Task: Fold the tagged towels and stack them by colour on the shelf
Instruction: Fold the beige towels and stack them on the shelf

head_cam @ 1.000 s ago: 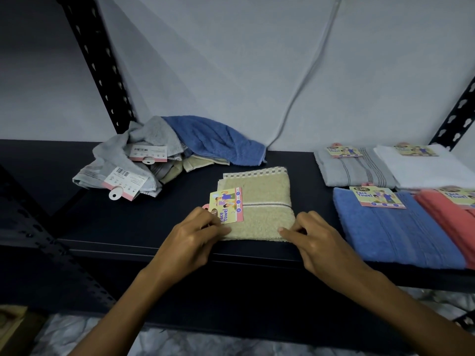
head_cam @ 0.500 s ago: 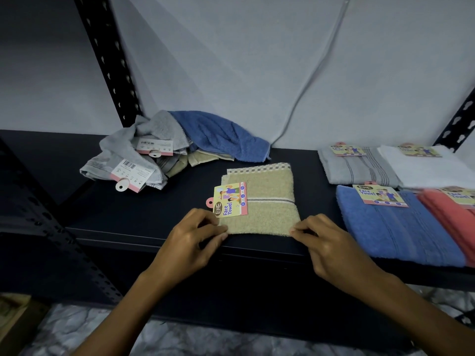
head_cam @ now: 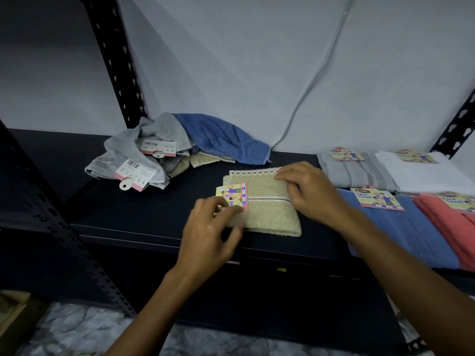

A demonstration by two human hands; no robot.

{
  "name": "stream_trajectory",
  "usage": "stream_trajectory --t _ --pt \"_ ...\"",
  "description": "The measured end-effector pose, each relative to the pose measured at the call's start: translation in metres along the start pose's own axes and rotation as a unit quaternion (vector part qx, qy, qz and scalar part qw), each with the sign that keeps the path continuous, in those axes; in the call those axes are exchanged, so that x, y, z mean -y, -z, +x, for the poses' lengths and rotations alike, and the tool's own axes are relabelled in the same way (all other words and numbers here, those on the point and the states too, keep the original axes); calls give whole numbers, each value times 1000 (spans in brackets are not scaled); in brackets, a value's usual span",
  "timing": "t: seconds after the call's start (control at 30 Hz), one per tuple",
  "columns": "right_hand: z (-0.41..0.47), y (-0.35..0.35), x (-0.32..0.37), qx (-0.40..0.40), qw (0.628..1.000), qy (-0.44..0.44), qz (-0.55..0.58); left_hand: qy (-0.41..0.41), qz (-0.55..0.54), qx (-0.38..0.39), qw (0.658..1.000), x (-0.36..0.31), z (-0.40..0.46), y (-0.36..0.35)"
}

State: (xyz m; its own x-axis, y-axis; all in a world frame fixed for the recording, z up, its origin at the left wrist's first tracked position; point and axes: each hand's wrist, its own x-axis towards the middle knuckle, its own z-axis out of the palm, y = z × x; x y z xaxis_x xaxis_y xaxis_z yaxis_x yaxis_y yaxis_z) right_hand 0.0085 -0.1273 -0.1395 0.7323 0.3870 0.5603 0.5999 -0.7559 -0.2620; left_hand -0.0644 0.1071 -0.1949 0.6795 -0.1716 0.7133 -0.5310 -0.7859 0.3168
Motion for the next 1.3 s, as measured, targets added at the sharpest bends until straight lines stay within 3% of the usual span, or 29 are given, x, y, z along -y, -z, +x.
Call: stream_trajectory --t 0.1,0.2,0.27,0.43,0.53,0.6,0.67,0.77,0.83,0.9,1.07,1.23,1.3 --pt "26 -8 -7 131 991 5 -20 -70 56 69 994 -6 2 -6" --pt "36 -10 -14 241 969 -4 -60 -79 84 118 986 -2 6 -6" --pt "33 -9 -21 269 959 -18 -84 -66 97 131 985 3 12 -4" --pt "0 4 -13 242 962 -69 -103 40 127 214 968 15 38 0" --pt "-26 21 11 225 972 -51 -38 95 136 253 953 21 56 -3" --pt "-42 32 29 236 969 -33 62 131 73 258 954 27 66 -6" --pt "-54 36 39 247 953 -88 153 187 -33 245 951 28 74 -11" --pt "-55 27 28 99 966 -204 127 262 -94 214 937 27 84 -16" --pt "-47 25 17 61 956 -284 48 280 -103 189 936 27 90 -20" --pt "-40 23 13 98 934 -344 23 297 -100 181 932 28 98 -23" --pt "-34 9 18 112 922 -369 23 336 -94 274 896 29 129 -30" --pt "-33 11 28 7 926 -341 165 301 -227 233 896 18 131 -30" --pt "-34 11 32 -54 896 -351 266 300 -297 200 884 16 125 -30"
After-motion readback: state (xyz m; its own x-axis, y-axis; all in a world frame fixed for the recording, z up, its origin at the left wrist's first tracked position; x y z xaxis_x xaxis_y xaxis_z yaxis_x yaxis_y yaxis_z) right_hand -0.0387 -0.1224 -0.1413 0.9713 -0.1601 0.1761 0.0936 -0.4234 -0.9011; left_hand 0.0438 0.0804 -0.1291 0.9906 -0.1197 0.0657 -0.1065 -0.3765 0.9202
